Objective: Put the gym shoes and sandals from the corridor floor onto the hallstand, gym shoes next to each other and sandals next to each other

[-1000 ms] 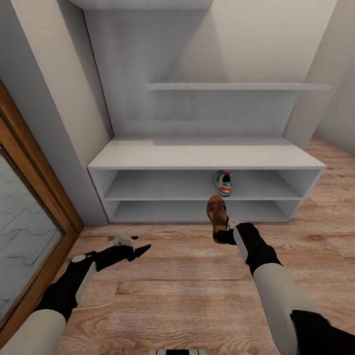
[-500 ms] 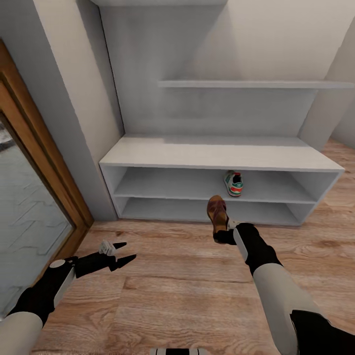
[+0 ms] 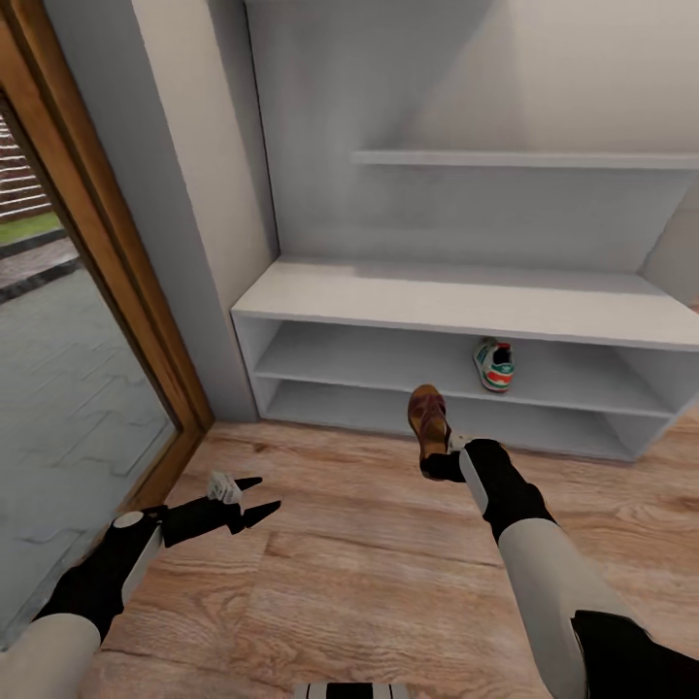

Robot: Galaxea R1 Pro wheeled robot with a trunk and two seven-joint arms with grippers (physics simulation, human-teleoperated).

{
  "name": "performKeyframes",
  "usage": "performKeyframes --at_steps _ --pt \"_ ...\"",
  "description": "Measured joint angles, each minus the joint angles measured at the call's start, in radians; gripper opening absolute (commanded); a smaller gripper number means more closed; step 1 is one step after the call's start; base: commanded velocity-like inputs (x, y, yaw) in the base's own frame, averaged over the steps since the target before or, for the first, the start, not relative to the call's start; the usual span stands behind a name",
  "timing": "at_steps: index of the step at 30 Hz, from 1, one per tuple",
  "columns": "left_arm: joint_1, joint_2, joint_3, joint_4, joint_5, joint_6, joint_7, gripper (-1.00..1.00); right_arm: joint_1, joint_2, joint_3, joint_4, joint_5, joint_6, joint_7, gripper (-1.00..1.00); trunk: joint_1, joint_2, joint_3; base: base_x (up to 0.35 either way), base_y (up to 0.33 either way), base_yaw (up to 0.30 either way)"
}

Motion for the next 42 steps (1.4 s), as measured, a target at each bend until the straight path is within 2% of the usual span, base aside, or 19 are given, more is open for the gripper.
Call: performKeyframes --at_steps 4,15,17,20,25,42 --pt "0.0 -0.03 0.0 0.0 0.0 0.001 0.0 1.0 0.0 0.0 0.0 0.0 0.0 -0.001 0.0 -1.0 0.0 0.0 -0.004 0.111 0.0 0.209" --pt "0.0 -0.048 -0.002 -0.001 0.001 0.002 0.0 1.0 0.0 0.001 0.001 0.001 -0.002 -0.003 -0.003 -1.0 -0.001 0.0 -0.008 0.262 0.0 0.04" --pt "0.0 -0.049 -0.001 -0.001 0.001 0.002 0.0 1.0 0.0 0.002 0.001 0.002 -0.002 -0.004 -0.011 -1.0 -0.001 0.0 -0.008 0.254 0.0 0.001" --pt "-0.001 -0.05 -0.001 -0.002 0.001 0.002 0.0 1.0 0.0 0.002 0.001 0.002 -0.002 -0.003 -0.07 -1.0 0.0 0.0 -0.008 0.086 0.0 0.0" --pt "0.0 -0.05 -0.001 -0.003 0.001 0.002 -0.001 1.0 0.0 0.002 0.0 0.001 -0.007 -0.003 -0.113 -1.0 0.0 0.0 -0.008 0.029 0.001 0.0" --pt "0.0 -0.051 -0.003 -0.003 0.001 0.002 -0.002 1.0 0.0 0.002 -0.003 0.0 -0.009 -0.003 -0.12 -1.0 0.0 0.0 -0.008 0.154 0.151 0.0"
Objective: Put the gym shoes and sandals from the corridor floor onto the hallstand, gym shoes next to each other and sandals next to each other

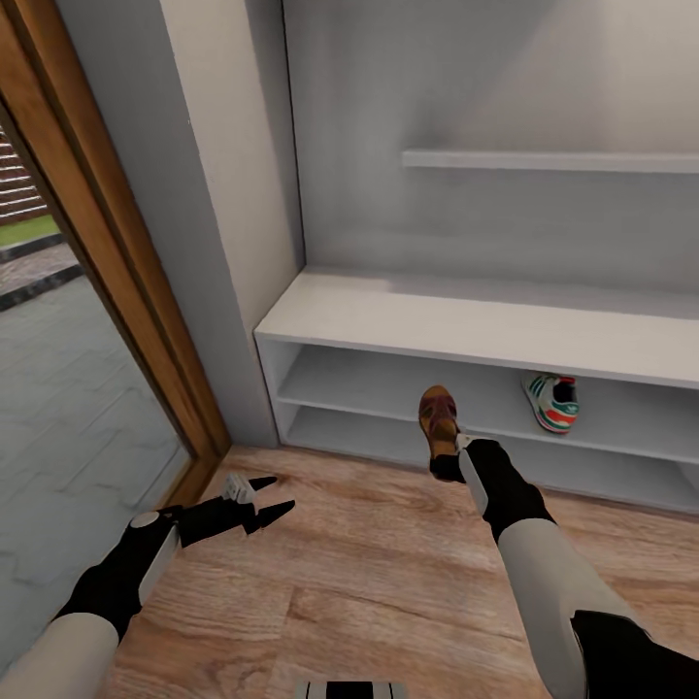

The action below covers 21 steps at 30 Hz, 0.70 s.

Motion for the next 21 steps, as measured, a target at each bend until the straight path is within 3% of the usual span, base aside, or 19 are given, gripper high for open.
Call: performKeyframes --at_steps 7,15,21 --pt "0.0 0.0 0.0 0.0 0.0 0.0 0.001 1.0 0.0 0.0 0.0 0.0 0.0 0.0 0.0 -1.0 0.0 0.0 0.0 0.283 0.004 0.0" --pt "0.0 0.0 0.001 0.0 0.0 0.0 0.0 1.0 0.0 0.0 0.001 0.0 0.001 0.0 0.0 -1.0 0.0 0.0 0.0 0.02 0.006 0.0" --pt "0.0 0.0 0.002 0.0 -0.001 0.0 0.0 1.0 0.0 0.0 0.001 0.0 0.0 0.0 0.0 -1.0 0.0 0.0 0.0 0.138 0.187 0.0"
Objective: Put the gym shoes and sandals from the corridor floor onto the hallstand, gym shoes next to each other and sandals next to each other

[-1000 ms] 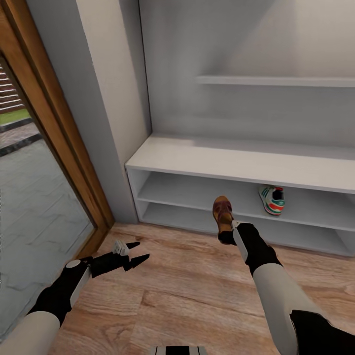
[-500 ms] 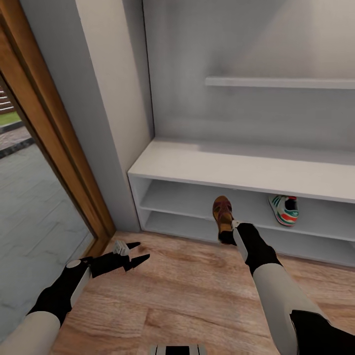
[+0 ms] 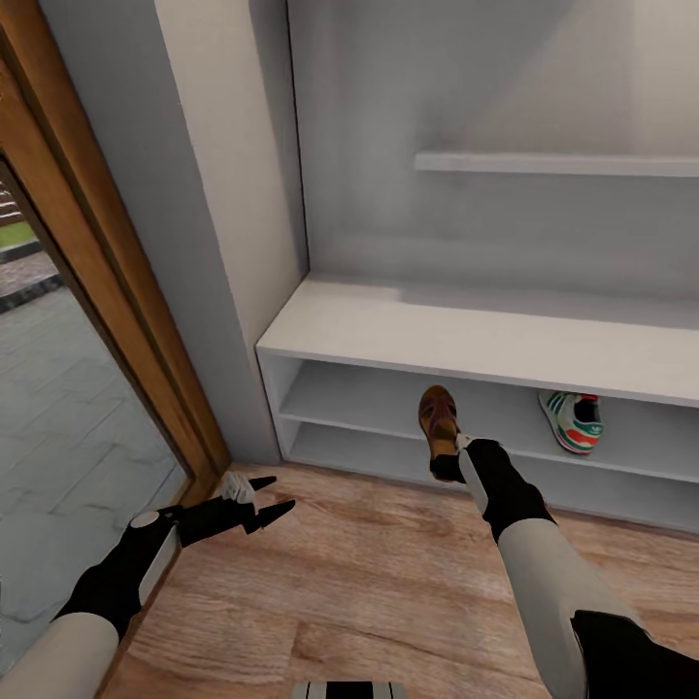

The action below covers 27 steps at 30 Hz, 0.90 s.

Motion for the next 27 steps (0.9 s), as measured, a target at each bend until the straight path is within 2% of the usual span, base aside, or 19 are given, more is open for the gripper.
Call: performKeyframes --at_steps 6,10,17,27 --pt "0.0 0.0 0.0 0.0 0.001 -0.001 0.001 1.0 0.0 0.0 0.0 0.0 0.0 0.0 0.0 -1.0 0.0 0.0 0.0 0.11 0.128 0.0" --pt "0.0 0.0 0.0 0.0 0.001 -0.001 0.001 1.0 0.0 0.0 0.0 0.0 0.001 0.0 0.0 -1.0 0.0 0.0 0.0 0.01 0.001 0.0" --pt "0.0 0.0 -0.001 0.0 0.001 -0.001 0.001 1.0 0.0 0.0 -0.001 0.0 0.0 0.0 0.0 -1.0 0.0 0.0 0.0 0.24 0.0 0.0" --pt "0.0 0.0 0.0 0.0 0.001 -0.001 0.001 1.0 0.0 0.0 -0.002 0.0 0.0 0.0 0.0 -1.0 0.0 0.0 0.0 0.044 0.0 0.0"
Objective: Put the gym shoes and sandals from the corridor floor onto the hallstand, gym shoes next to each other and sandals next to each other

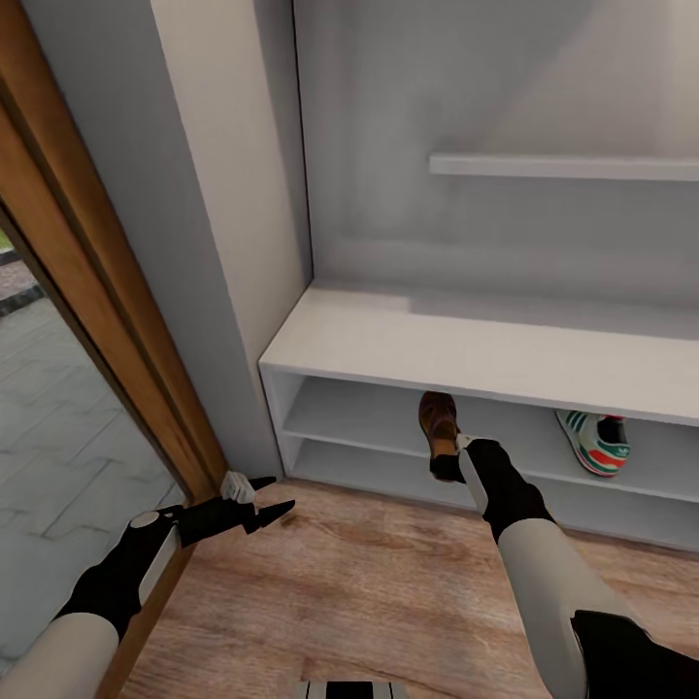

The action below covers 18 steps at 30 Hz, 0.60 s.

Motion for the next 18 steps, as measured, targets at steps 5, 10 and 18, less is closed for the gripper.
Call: performKeyframes --at_steps 5,10,18 --pt "0.0 0.0 0.0 0.0 0.0 0.0 0.0 1.0 0.0 0.0 0.0 0.0 0.0 0.0 0.0 -1.0 0.0 0.0 0.0 0.196 0.0 0.0" --pt "-0.001 0.0 0.0 0.0 0.0 0.0 -0.001 1.0 0.0 0.0 0.0 0.0 0.0 0.0 0.0 -1.0 0.0 0.0 0.0 0.028 0.0 0.0" --pt "0.0 0.0 -0.001 -0.001 0.0 0.0 -0.005 1.0 0.0 0.0 0.0 0.0 0.0 0.0 0.0 -1.0 0.002 -0.001 -0.015 0.003 0.0 0.0"
